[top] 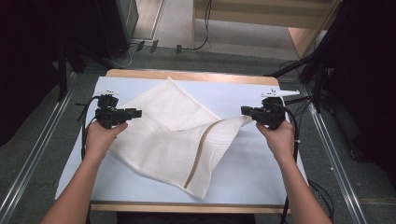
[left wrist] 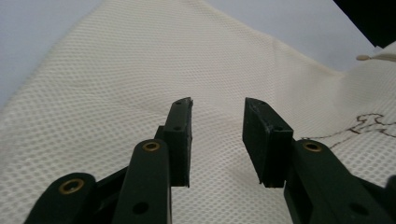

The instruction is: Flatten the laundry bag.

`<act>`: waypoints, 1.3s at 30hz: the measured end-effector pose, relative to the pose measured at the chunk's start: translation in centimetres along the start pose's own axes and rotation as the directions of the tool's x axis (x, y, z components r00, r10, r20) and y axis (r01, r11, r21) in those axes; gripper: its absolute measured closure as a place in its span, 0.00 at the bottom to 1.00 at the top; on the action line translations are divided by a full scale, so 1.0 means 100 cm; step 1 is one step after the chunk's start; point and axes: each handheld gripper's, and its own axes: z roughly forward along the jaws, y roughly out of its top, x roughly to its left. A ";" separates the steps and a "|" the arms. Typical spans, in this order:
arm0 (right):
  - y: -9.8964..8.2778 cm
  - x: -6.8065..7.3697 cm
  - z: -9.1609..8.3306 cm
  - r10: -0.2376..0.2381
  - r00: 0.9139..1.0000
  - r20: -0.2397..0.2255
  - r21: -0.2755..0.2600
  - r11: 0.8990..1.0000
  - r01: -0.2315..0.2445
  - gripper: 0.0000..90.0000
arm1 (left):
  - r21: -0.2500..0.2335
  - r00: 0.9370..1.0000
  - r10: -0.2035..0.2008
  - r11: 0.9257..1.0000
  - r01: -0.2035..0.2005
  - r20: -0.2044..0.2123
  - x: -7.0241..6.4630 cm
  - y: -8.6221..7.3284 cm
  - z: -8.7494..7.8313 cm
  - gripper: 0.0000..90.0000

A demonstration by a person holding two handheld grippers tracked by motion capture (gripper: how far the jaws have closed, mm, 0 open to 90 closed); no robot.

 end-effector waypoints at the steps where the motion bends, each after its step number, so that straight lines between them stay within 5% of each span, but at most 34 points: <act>1: -0.002 -0.001 0.004 0.004 1.000 -0.009 0.012 1.000 -0.004 1.00 | 0.004 1.000 0.000 1.000 0.000 0.012 -0.003 0.000 0.001 0.74; 5: -0.014 0.001 0.013 -0.008 1.000 -0.026 0.054 0.999 0.010 1.00 | 0.009 0.999 0.023 1.000 -0.024 0.045 -0.020 0.000 0.010 0.84; 13: -0.035 0.008 0.014 -0.023 0.999 -0.043 0.101 0.995 0.027 1.00 | 0.050 0.990 0.100 0.993 -0.105 0.098 -0.058 0.001 0.035 0.86; 22: -0.059 0.012 0.014 -0.030 0.997 -0.066 0.158 0.987 0.040 0.99 | 0.091 0.973 0.164 0.980 -0.180 0.163 -0.091 -0.004 0.054 0.86; 27: -0.069 0.014 0.020 -0.028 0.996 -0.082 0.180 0.983 0.042 0.99 | 0.118 0.964 0.186 0.970 -0.211 0.189 -0.101 -0.012 0.061 0.86; 35: -0.084 0.013 0.030 -0.024 0.996 -0.090 0.244 0.969 0.045 0.98 | 0.144 0.961 0.177 0.967 -0.210 0.211 -0.102 -0.027 0.071 0.86; 39: -0.078 0.010 0.022 -0.018 0.996 -0.082 0.204 0.978 0.034 0.98 | 0.160 0.961 0.182 0.963 -0.218 0.209 -0.105 -0.038 0.074 0.87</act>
